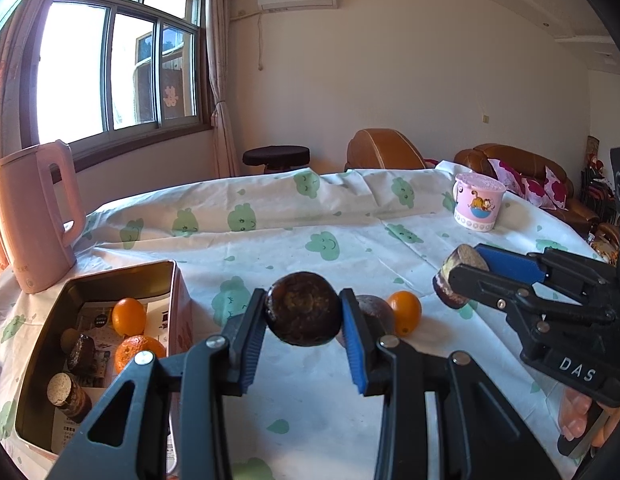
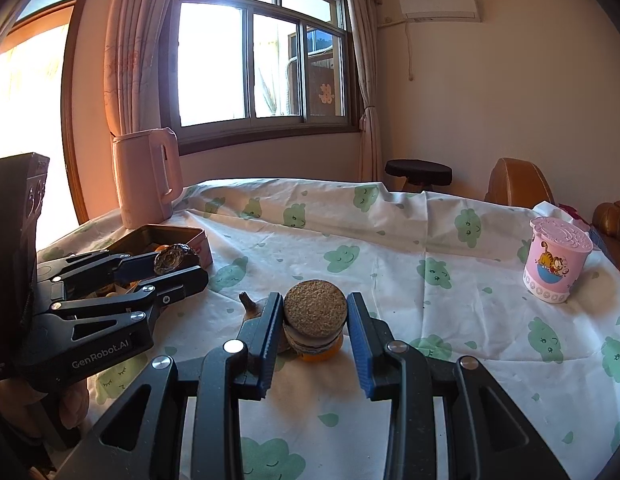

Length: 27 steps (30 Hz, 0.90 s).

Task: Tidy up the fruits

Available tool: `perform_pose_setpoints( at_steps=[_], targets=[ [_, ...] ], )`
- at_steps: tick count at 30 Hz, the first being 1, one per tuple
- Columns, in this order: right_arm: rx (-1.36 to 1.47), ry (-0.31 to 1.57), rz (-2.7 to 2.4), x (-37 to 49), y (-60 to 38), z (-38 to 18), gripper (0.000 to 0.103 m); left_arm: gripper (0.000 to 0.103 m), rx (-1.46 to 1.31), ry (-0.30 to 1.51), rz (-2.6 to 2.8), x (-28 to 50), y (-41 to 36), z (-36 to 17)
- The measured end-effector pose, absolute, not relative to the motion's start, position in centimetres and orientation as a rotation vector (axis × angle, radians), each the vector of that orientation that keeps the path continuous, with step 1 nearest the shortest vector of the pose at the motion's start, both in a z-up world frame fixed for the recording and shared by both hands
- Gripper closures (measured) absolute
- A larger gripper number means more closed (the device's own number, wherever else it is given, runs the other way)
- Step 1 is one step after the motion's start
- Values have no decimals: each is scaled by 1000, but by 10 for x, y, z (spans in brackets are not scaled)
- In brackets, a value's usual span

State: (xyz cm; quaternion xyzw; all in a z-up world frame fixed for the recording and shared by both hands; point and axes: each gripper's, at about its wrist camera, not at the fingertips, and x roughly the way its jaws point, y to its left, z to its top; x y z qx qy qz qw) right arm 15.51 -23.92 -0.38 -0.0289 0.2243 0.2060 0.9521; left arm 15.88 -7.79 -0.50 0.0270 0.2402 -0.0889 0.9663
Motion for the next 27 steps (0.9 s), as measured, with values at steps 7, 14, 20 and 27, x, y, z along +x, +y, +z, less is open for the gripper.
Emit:
perform_pose_setpoints(
  at_steps=[7,14,20,27],
  targets=[
    [-59,418,425,150,-240,-1,68,65,63,450,-162,152,-78,-2],
    [-58,367,429,141,-242,2,68,65,74,406,-140,145,-79,1],
    [-67,333,423,136,-242,4,68,65,79,391,-115,141,-78,2],
    [-98,365,445,140,-230,3,68,65,59,425,-115,136,-69,0]
  ],
)
